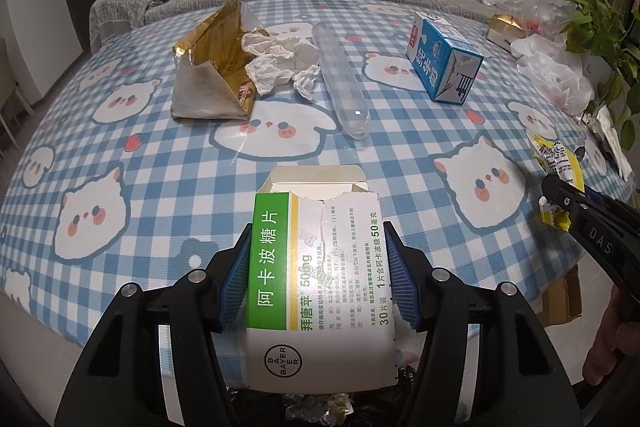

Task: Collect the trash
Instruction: 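Lift the medicine box and snack packet with both tools off the table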

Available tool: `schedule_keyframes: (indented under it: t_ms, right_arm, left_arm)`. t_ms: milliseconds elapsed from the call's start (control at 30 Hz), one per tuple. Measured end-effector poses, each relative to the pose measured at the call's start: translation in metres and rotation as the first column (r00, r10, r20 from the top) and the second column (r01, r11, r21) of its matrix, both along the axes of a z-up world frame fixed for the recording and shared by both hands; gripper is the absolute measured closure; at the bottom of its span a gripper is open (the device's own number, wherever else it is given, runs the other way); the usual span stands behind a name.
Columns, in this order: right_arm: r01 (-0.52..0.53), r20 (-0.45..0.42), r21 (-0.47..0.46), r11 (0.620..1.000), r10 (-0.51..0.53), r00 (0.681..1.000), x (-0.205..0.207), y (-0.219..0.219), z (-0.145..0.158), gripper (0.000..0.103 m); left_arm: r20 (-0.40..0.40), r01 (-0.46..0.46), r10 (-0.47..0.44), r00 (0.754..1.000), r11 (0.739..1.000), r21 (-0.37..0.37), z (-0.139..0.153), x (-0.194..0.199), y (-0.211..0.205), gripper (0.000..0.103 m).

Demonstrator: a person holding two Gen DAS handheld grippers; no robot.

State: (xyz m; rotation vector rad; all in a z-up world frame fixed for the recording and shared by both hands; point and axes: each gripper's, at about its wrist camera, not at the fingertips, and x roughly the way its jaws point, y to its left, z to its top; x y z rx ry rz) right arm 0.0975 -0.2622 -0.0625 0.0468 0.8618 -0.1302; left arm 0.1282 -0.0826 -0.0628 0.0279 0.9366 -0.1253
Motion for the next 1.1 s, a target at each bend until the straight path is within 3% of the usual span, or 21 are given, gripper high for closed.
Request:
schedule_keyframes:
  t_ms: [1100]
  right_arm:
    - [-0.112, 0.047, -0.012, 0.994, 0.113, 0.993, -0.082, 0.035, 0.025, 0.076]
  left_arm:
    - [0.036, -0.061, 0.061, 0.997, 0.998, 0.006, 0.026, -0.085, 0.025, 0.044]
